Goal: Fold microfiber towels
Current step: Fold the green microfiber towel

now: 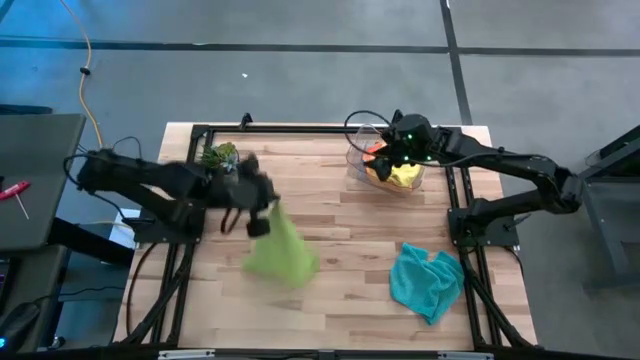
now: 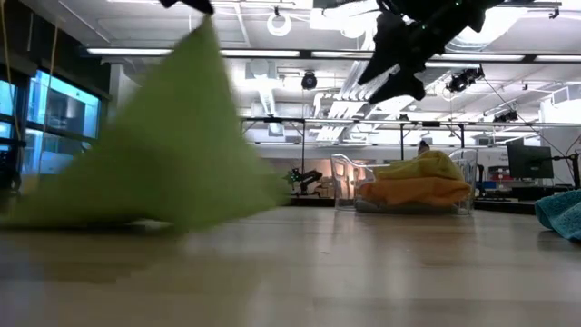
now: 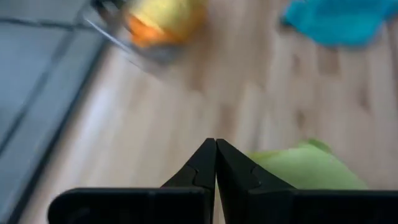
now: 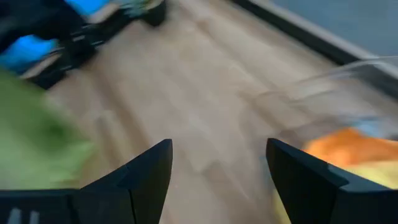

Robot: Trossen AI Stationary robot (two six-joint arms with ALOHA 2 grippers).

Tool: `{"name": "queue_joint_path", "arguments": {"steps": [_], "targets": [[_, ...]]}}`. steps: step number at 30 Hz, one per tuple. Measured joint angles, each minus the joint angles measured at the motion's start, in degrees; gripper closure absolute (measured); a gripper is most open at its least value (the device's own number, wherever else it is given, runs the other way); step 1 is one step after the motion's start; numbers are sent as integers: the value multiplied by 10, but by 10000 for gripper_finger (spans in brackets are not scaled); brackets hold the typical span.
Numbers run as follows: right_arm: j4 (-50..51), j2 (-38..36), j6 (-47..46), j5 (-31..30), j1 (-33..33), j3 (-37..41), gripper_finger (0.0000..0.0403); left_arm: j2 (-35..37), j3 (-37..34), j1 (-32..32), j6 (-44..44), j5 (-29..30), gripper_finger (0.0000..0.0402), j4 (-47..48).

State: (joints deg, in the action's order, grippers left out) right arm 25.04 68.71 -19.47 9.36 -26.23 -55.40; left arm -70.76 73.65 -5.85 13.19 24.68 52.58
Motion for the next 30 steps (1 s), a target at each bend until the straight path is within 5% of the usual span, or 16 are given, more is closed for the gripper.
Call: {"name": "queue_joint_path", "arguments": {"steps": [6,12,18,24,30], "targets": [[-36,0,0,74,61,0,150,45,1,93,-123,-5,402,-66],[-56,0,0,-1,131,0,150,47,-23,113,-163,-68,402,-67],[-73,7,-10,-95,165,0,150,47,-166,73,-141,-149,402,-163],[-136,67,-91,-93,175,0,150,47,-332,23,-61,-230,401,-336],[-143,176,-72,-77,189,-68,150,46,-437,-32,19,-231,402,-387]]}}
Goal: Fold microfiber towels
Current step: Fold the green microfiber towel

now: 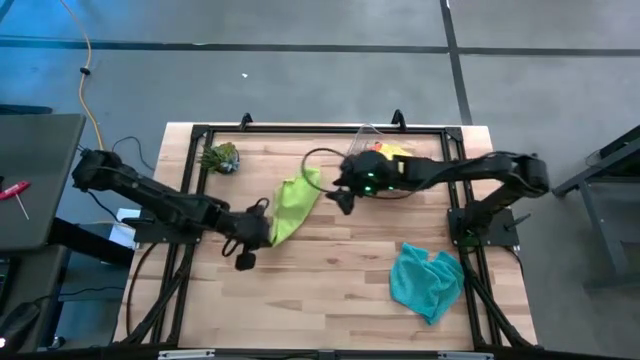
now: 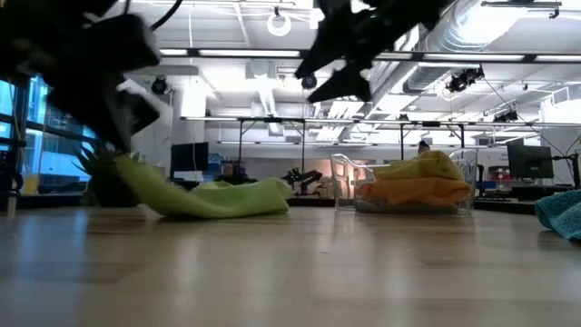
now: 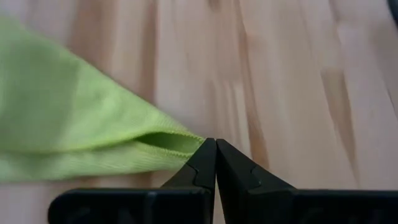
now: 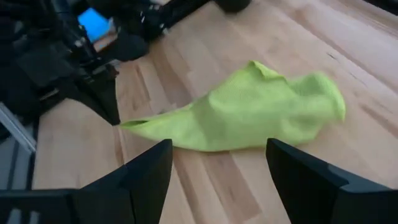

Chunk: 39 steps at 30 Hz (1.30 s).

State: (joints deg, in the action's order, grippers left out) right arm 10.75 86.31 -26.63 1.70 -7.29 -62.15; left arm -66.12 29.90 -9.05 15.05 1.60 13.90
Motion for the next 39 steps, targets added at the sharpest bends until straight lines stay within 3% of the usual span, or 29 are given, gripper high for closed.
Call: {"name": "queue_joint_path", "arguments": {"steps": [5,11,14,22,32,35,39], "targets": [[74,108,137,28,-4,-114,151,0,-48,-39,72,11,401,-24],[125,231,270,-35,-20,-227,151,0,-66,-54,160,42,401,-59],[119,286,304,-71,-30,-269,151,0,-66,-54,179,50,401,-76],[126,416,333,-62,-41,-390,151,0,-66,-54,217,78,402,-82],[174,476,376,-52,-43,-458,160,0,-66,-54,240,88,401,-79],[159,476,372,-58,-44,-452,185,0,-66,-53,243,94,401,-78],[161,476,372,-75,-45,-451,251,0,-66,-53,244,95,401,-78]]}}
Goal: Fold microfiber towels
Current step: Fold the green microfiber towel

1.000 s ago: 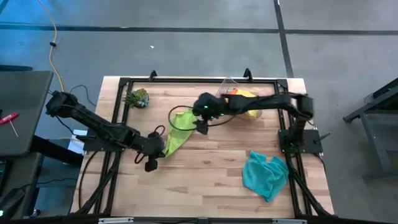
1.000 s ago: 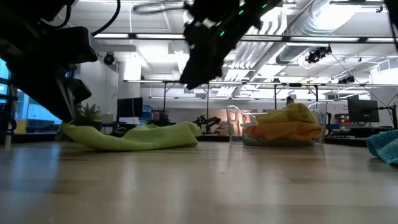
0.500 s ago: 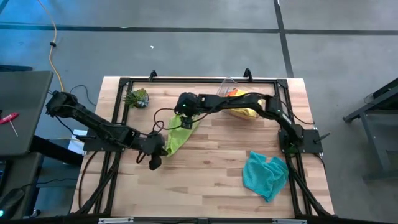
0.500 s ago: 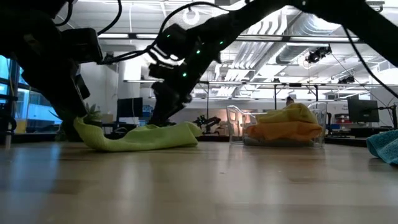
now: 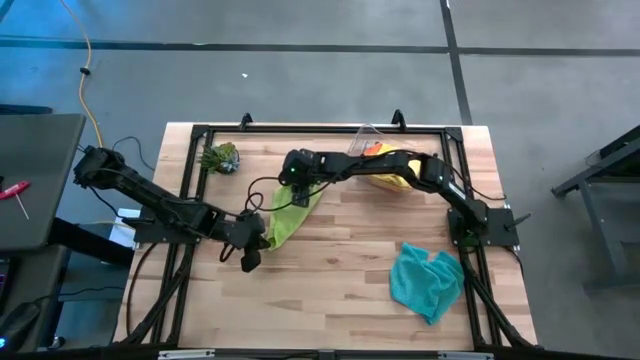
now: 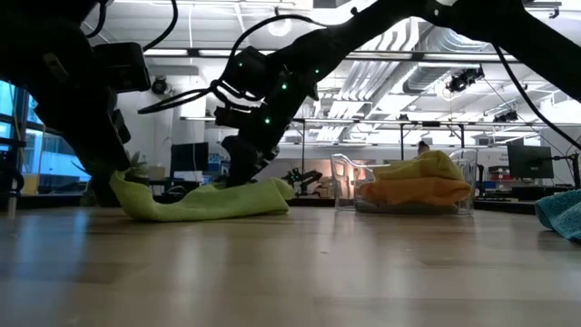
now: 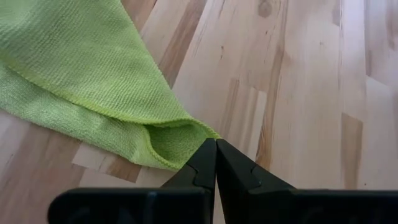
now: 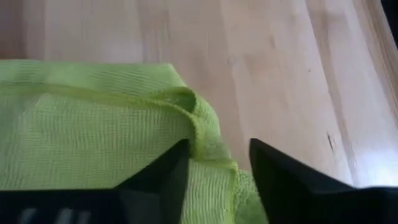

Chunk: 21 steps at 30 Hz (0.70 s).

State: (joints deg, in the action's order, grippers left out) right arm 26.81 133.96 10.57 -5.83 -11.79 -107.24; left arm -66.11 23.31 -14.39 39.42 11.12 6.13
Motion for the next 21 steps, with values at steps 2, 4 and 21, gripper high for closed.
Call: {"name": "queue_joint_path", "arguments": {"steps": [2,4,21], "targets": [[-2,6,-1,-1,0,0,290,0,0,0,-4,0,401,0],[2,13,-3,-1,0,1,330,0,0,0,-4,0,401,0],[178,-127,-35,6,-15,1,402,90,10,29,-27,28,401,61]]}}
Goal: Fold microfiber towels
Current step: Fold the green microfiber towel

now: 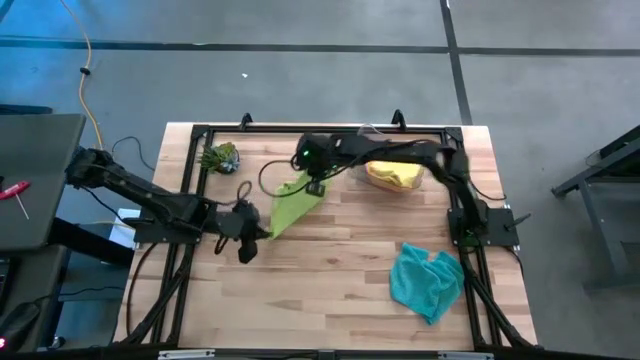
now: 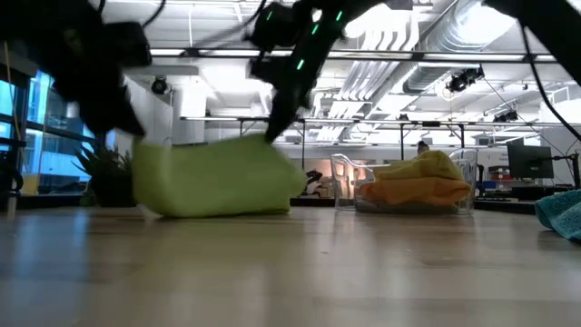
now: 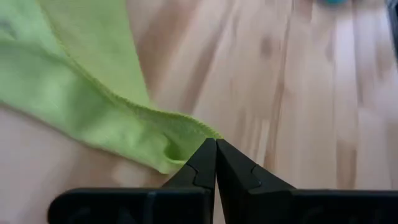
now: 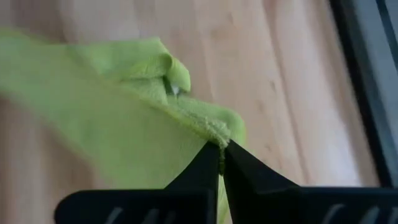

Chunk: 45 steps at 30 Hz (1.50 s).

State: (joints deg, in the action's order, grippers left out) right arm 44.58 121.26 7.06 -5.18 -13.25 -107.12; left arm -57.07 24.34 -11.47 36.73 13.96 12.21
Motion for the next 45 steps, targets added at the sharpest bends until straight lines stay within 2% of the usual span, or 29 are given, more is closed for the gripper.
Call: {"name": "queue_joint_path", "arguments": {"steps": [6,9,13,18,22,30,33,39,45], "targets": [[116,-115,-34,26,15,19,402,88,79,59,-68,65,401,106],[122,-197,-68,46,33,75,402,113,131,97,-101,84,401,144],[96,-303,-167,55,66,172,402,121,189,147,-158,85,401,149],[80,-403,-261,-9,96,251,403,99,247,206,-255,65,401,150],[73,-448,-276,-57,94,262,403,77,300,253,-301,63,401,151],[67,-476,-228,-62,67,262,403,43,389,304,-341,62,401,205],[57,-467,-195,-53,55,262,403,40,390,306,-360,67,401,234],[11,-452,-143,-34,17,262,403,26,391,309,-416,140,401,295],[-18,-430,-111,-4,-19,262,403,25,385,333,-466,151,401,317]]}}
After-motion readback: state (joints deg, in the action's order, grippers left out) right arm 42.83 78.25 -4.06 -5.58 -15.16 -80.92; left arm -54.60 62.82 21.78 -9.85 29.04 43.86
